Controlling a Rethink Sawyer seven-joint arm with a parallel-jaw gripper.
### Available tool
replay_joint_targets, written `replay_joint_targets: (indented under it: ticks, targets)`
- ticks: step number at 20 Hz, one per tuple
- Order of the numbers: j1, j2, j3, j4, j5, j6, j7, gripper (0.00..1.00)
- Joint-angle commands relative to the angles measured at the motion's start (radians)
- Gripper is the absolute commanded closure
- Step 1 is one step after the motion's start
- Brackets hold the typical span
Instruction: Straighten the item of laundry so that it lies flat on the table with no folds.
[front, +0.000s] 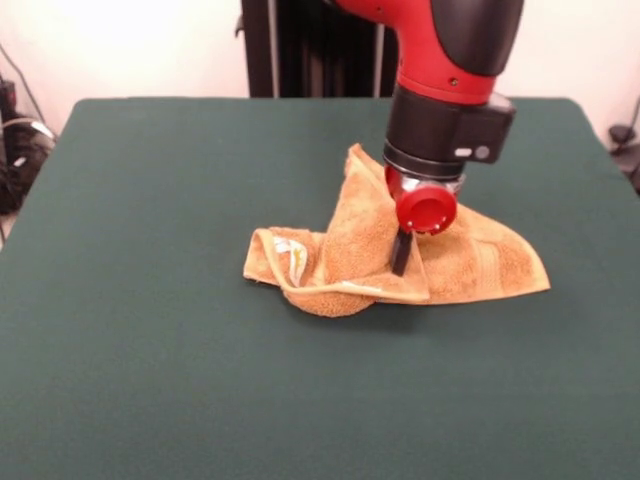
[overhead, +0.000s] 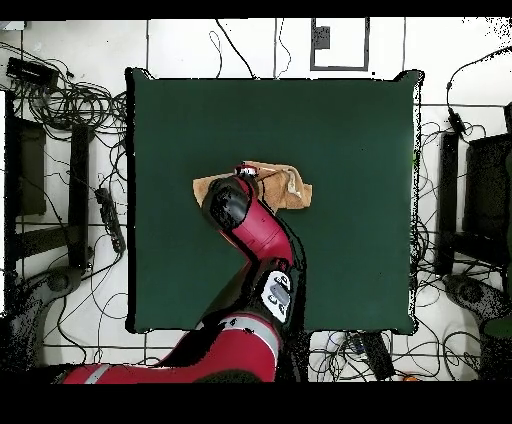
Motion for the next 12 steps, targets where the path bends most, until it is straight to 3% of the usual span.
replay_joint_targets:
  ticks: [1, 8, 12]
  targets:
    - [0.028, -0.016, -0.029, 0.031, -0.032, 0.151, 0.161, 1.00]
    - [0.026, -0.085, -0.066, 0.078, -0.081, 0.198, 0.145, 1.00]
    - [-0.001, -0.104, -0.017, 0.091, -0.104, 0.173, 0.118, 1.00]
